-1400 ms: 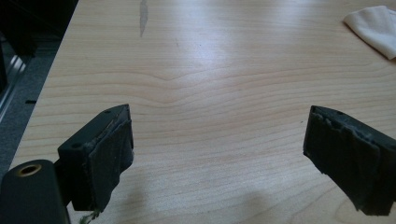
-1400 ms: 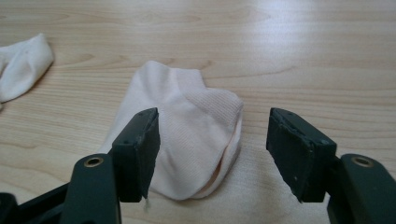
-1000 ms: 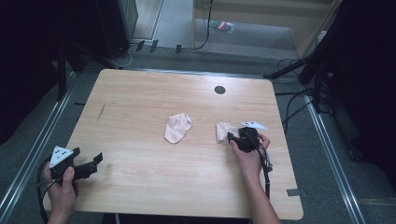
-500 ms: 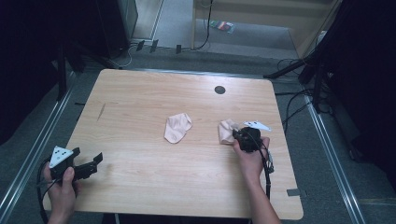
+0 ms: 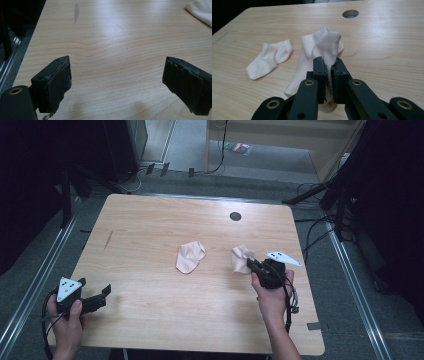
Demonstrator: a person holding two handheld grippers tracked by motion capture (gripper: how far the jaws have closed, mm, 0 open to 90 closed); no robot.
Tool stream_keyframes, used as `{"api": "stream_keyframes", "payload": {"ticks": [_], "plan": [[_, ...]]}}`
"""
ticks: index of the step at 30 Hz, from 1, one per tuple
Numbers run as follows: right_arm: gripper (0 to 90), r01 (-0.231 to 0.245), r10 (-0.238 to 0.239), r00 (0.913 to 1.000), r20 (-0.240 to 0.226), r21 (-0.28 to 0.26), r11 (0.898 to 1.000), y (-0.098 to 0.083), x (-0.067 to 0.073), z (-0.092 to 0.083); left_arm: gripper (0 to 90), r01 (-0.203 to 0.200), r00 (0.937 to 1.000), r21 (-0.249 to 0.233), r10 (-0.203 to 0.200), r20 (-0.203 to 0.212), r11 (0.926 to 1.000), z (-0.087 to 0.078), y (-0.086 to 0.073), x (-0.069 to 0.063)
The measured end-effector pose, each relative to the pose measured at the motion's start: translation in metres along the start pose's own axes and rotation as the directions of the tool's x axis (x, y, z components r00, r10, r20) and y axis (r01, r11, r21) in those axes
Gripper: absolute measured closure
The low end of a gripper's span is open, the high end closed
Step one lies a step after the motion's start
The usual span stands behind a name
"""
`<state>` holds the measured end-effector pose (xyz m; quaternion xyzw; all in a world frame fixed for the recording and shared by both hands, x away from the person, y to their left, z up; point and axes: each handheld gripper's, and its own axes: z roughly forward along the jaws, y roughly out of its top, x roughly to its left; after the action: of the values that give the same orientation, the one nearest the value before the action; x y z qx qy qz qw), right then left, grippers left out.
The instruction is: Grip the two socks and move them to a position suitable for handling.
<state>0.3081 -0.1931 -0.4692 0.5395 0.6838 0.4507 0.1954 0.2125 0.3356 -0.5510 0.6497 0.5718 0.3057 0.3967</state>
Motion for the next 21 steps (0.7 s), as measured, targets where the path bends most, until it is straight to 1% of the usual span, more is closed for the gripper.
{"api": "stream_keyframes", "payload": {"ticks": [1,2,3,4,5,6,8,9,10,12,14,15,16,17,18,19,21], "plan": [[84.5,0.002,-0.002,1.0000,-0.008,-0.001,1.000,0.000,0.003,-0.003,8.7,0.000,1.0000,0.000,0.000,0.000,1.0000,0.000,0.000,0.000],[84.5,0.002,-0.002,1.0000,-0.008,-0.001,1.000,0.000,0.003,-0.003,8.7,0.001,1.0000,-0.002,-0.001,-0.002,1.0000,0.000,0.000,0.000],[84.5,0.006,-0.006,0.9998,-0.020,-0.008,1.000,0.000,0.009,-0.009,8.7,0.000,1.0000,0.000,0.000,-0.004,1.0000,0.000,0.000,0.000],[84.5,0.009,-0.009,0.9996,-0.027,-0.010,1.000,0.000,0.011,-0.011,8.7,-0.001,1.0000,-0.001,0.001,-0.005,1.0000,0.000,0.000,0.000],[84.5,0.009,-0.009,0.9996,-0.027,-0.010,1.000,0.000,0.011,-0.011,8.7,-0.001,1.0000,-0.001,0.001,-0.005,1.0000,0.000,0.000,0.000],[84.5,0.013,-0.014,0.9991,-0.040,-0.012,1.000,0.000,0.017,-0.016,8.7,-0.001,1.0000,-0.005,0.001,-0.005,1.0000,-0.001,0.001,0.000],[84.5,0.025,-0.026,0.9983,-0.052,-0.017,1.000,0.000,0.022,-0.020,8.7,-0.003,1.0000,-0.006,0.003,-0.002,1.0000,-0.002,0.001,0.000],[84.5,0.025,-0.026,0.9983,-0.052,-0.017,1.000,0.000,0.022,-0.020,8.7,-0.004,1.0000,-0.008,0.004,-0.002,1.0000,-0.002,0.002,-0.001],[84.4,0.028,-0.030,0.9976,-0.062,-0.022,0.999,-0.002,0.028,-0.025,8.7,0.003,1.0000,-0.014,-0.003,0.001,0.9999,-0.004,0.003,-0.001],[84.4,0.037,-0.038,0.9970,-0.068,-0.023,0.999,-0.002,0.031,-0.027,8.7,0.009,0.9999,-0.022,-0.009,0.008,0.9997,-0.005,0.005,-0.002],[84.4,0.046,-0.048,0.9957,-0.079,-0.027,0.999,-0.005,0.038,-0.032,8.7,0.003,0.9999,-0.037,-0.003,0.016,0.9993,-0.007,0.008,-0.007],[84.4,0.046,-0.048,0.9957,-0.079,-0.027,0.999,-0.005,0.038,-0.032,8.7,0.003,0.9999,-0.037,-0.003,0.016,0.9993,-0.007,0.008,-0.007],[84.4,0.046,-0.048,0.9949,-0.089,-0.028,0.999,-0.008,0.042,-0.034,8.7,-0.003,0.9996,-0.044,0.004,0.026,0.9990,-0.009,0.011,-0.012],[84.4,0.046,-0.048,0.9949,-0.089,-0.028,0.999,-0.008,0.042,-0.034,8.7,-0.003,0.9996,-0.044,0.004,0.026,0.9990,-0.009,0.011,-0.012],[84.4,0.055,-0.058,0.9935,-0.098,-0.029,0.998,-0.010,0.046,-0.036,8.7,-0.010,0.9992,-0.052,0.012,0.037,0.9986,-0.011,0.013,-0.018],[84.4,0.055,-0.058,0.9935,-0.098,-0.029,0.998,-0.010,0.046,-0.036,8.7,-0.010,0.9992,-0.052,0.012,0.037,0.9986,-0.011,0.013,-0.018],[84.4,0.056,-0.058,0.9927,-0.106,-0.025,0.998,-0.013,0.050,-0.037,8.7,-0.013,0.9986,-0.057,0.016,0.051,0.9983,-0.012,0.016,-0.024]]}}
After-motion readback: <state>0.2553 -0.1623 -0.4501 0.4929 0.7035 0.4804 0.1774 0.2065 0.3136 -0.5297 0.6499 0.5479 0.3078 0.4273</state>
